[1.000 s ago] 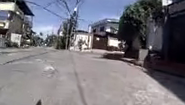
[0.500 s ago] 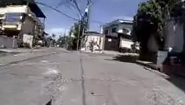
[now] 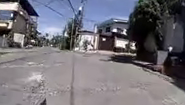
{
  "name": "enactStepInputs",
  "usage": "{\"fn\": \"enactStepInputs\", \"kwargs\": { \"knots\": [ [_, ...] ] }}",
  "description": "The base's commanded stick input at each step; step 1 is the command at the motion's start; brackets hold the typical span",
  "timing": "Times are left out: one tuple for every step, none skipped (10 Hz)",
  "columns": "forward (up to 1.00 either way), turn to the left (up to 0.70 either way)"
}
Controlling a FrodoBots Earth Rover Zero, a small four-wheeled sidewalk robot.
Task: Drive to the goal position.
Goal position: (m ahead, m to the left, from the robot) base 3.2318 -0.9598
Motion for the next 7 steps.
{"fn": "enactStepInputs", "kwargs": {
  "knots": [
    [1.00, -0.23],
    [1.00, -0.23],
    [1.00, -0.23],
    [1.00, -0.23],
    [1.00, -0.23],
    [1.00, -0.23],
    [1.00, -0.23]
  ]
}}
